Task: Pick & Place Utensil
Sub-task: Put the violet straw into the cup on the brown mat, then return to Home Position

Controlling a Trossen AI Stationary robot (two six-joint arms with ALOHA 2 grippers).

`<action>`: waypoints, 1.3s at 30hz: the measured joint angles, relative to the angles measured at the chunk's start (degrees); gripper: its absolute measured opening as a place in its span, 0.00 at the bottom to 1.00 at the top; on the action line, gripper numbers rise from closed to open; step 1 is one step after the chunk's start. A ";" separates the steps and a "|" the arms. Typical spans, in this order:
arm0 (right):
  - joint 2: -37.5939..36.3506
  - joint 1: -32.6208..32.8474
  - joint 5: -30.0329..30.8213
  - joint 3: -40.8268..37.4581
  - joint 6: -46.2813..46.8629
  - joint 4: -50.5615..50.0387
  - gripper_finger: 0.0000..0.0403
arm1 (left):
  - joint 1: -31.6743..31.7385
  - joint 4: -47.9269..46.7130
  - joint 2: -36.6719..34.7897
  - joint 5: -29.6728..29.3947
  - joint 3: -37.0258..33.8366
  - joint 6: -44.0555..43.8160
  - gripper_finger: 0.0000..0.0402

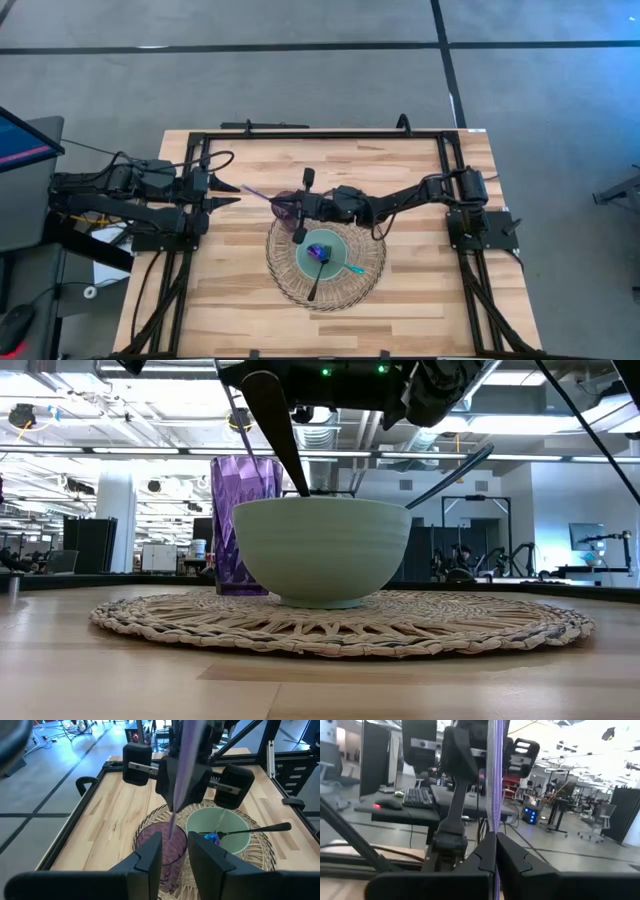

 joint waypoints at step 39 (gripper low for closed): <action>-10.01 2.59 7.52 0.00 0.55 -27.42 0.29 | -0.02 -0.41 0.00 0.00 0.00 -0.26 0.24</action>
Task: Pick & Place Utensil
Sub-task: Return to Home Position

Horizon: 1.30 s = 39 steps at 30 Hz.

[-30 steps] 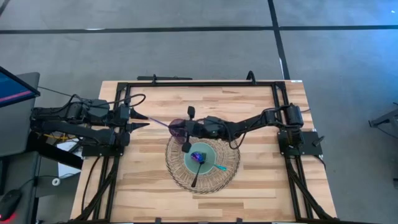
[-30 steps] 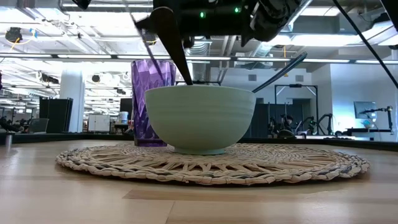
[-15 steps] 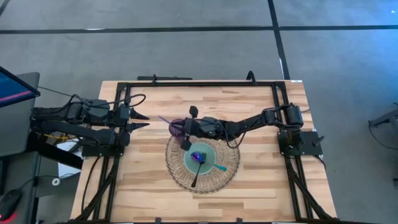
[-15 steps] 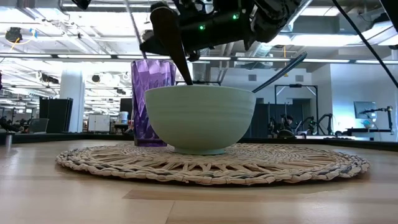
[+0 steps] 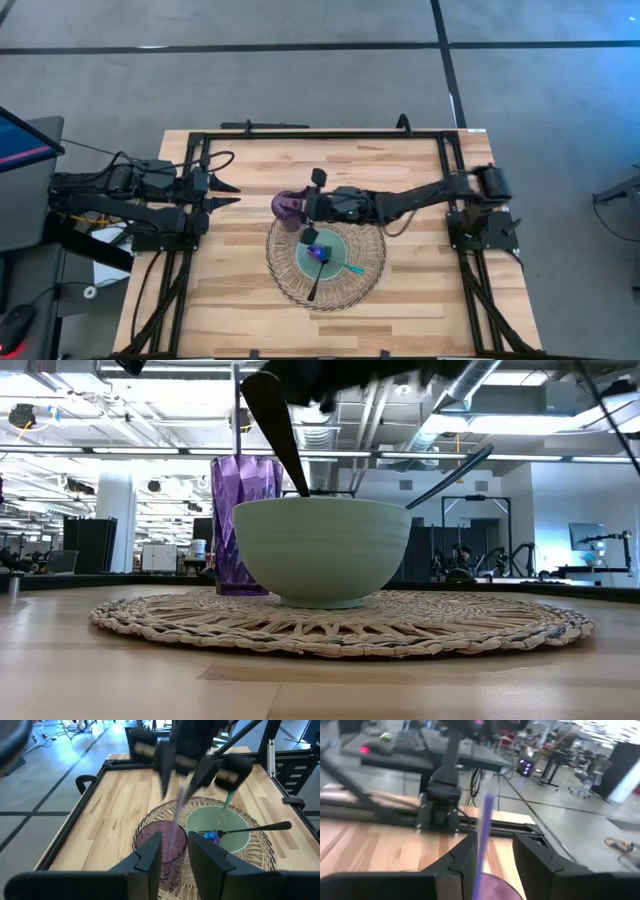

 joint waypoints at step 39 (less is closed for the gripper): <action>-73.91 5.08 4.31 -49.67 7.38 -13.05 0.28 | 0.00 33.49 -24.41 4.66 -32.73 5.49 0.24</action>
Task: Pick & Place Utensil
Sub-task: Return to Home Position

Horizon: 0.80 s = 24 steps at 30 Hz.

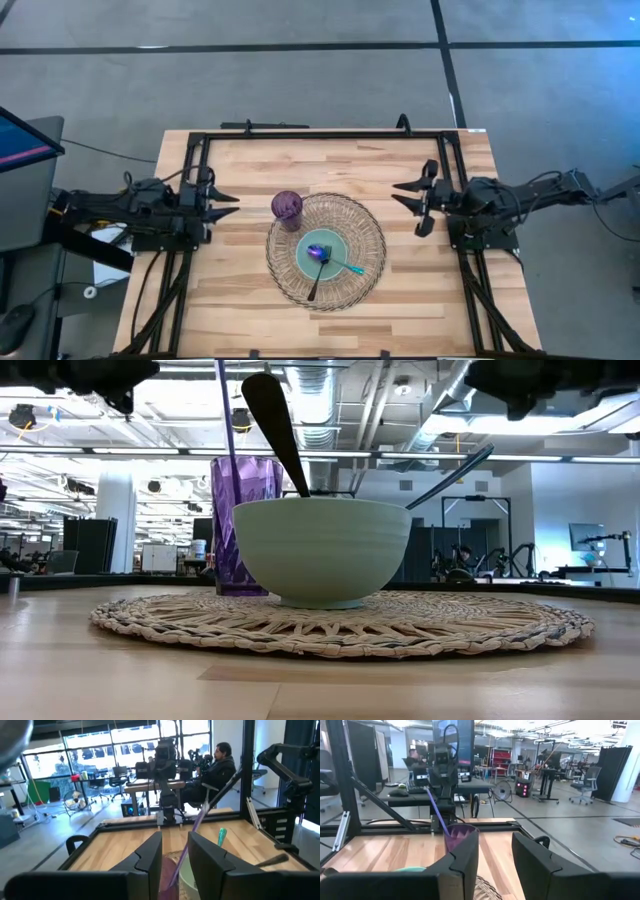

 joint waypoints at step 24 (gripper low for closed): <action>-22.98 0.00 -3.10 -16.78 -5.62 5.26 0.28 | 0.01 15.47 -0.25 0.05 -14.54 -0.28 0.24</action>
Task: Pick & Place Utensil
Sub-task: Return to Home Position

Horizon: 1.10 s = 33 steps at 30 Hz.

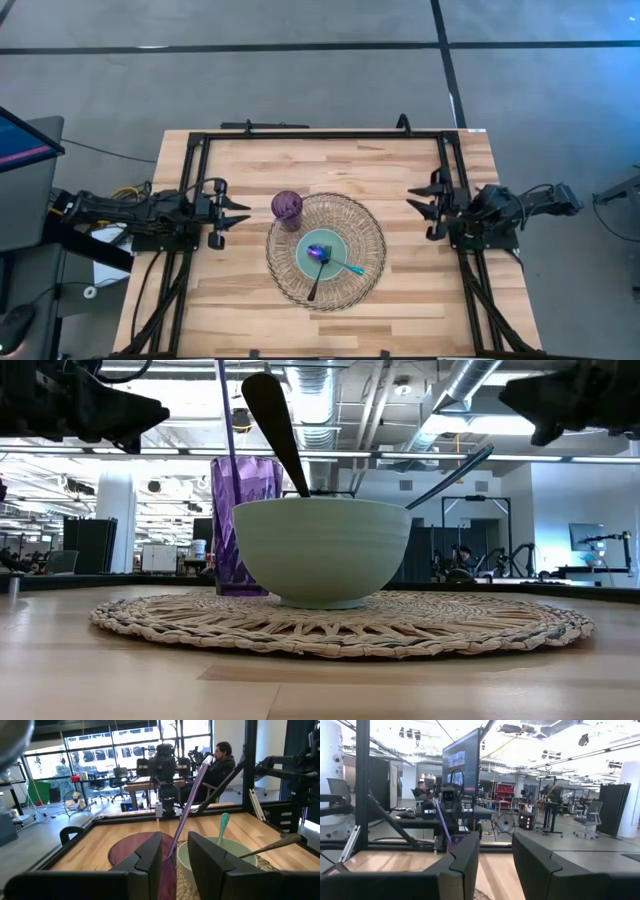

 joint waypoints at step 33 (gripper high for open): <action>-6.79 -0.01 0.13 -3.37 6.66 -15.49 0.28 | 0.13 3.84 0.03 -0.03 -3.63 -3.48 0.24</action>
